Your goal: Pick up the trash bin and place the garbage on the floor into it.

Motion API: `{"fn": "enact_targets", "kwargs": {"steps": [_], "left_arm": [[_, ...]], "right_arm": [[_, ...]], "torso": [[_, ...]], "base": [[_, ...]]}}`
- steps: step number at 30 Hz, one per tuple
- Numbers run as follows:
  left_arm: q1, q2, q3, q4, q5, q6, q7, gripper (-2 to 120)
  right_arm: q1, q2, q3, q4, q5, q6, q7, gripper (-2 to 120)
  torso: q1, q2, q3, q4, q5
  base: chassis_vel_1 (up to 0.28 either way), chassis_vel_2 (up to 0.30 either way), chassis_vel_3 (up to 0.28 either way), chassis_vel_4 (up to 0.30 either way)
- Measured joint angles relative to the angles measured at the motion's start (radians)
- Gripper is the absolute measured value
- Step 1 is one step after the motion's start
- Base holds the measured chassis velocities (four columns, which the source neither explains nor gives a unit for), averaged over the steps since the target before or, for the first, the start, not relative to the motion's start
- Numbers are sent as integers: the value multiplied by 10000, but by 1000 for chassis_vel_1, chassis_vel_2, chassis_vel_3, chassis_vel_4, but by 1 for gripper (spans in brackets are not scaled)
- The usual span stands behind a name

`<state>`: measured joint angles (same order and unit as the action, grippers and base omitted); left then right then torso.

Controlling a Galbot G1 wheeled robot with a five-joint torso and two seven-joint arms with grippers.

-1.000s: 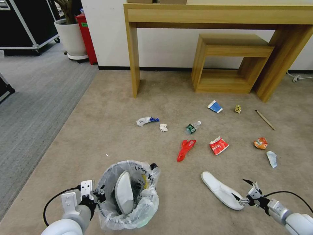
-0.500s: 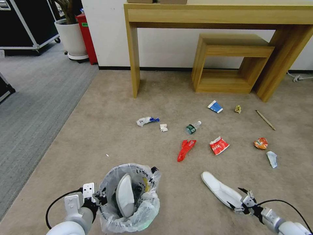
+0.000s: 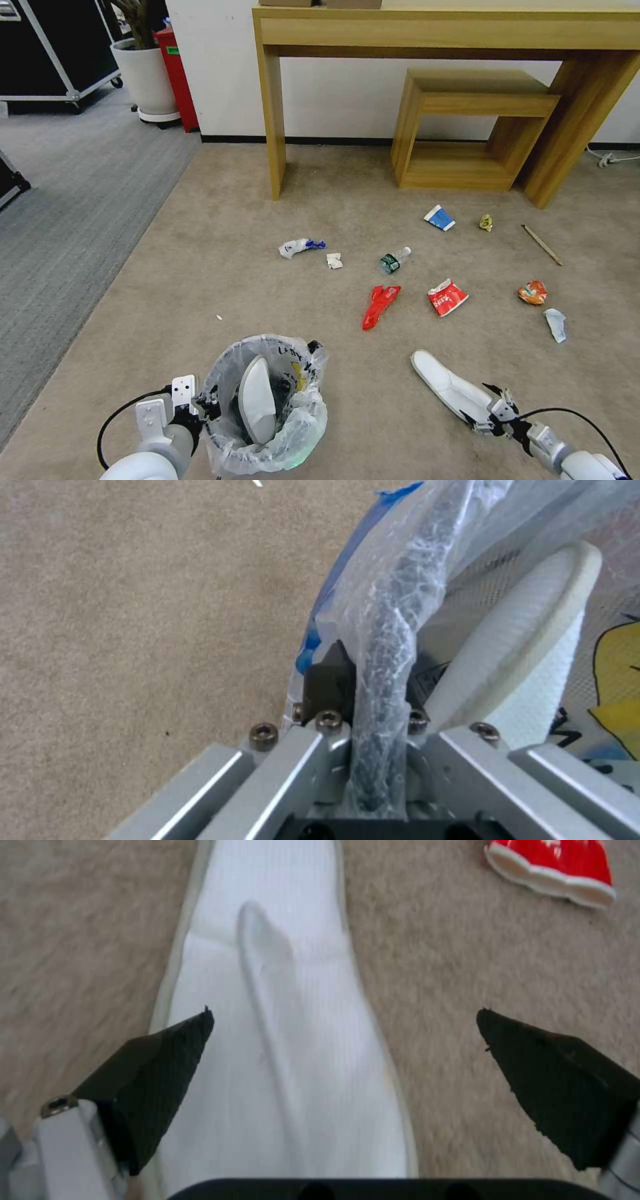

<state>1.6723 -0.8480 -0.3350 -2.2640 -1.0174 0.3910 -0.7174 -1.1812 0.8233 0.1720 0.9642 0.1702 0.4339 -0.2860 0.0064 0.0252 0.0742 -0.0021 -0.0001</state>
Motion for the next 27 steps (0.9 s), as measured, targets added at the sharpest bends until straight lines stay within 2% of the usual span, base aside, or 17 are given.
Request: {"fn": "enact_targets", "kwargs": {"steps": [10, 19, 22, 23, 25, 27], "left_arm": [[97, 131, -105, -35, -39, -55, 6, 0], [96, 230, -102, -27, -38, -87, 21, 0], [58, 289, -97, -26, -41, -89, 21, 0], [58, 289, -97, -26, -41, -89, 21, 0], [59, 317, -86, -20, -40, -89, 18, 0], [66, 324, -82, -19, -38, -90, 15, 0]], "right_arm": [[872, 623, -492, -1023, -142, 117, 23, 100], [883, 713, -527, -1048, -188, 174, 78, 100], [754, 685, -420, -1021, -172, 281, 86, 90], [754, 685, -420, -1021, -172, 281, 86, 90], [660, 671, -297, -975, -139, 356, 85, 79], [630, 660, -258, -949, -122, 370, 80, 76]], "torso": [[1, 0, 0, 0, 0], [1, 0, 0, -1, 2], [1, 0, 0, 0, 4], [1, 0, 0, 0, 4], [1, 0, 0, 0, 4], [1, 0, 0, -1, 5]], "base": [[0, 0, 0, 0], [0, 0, 0, 0], [0, 0, 0, 0], [0, 0, 0, 0], [0, 0, 0, 0], [0, 0, 0, 0]]}}
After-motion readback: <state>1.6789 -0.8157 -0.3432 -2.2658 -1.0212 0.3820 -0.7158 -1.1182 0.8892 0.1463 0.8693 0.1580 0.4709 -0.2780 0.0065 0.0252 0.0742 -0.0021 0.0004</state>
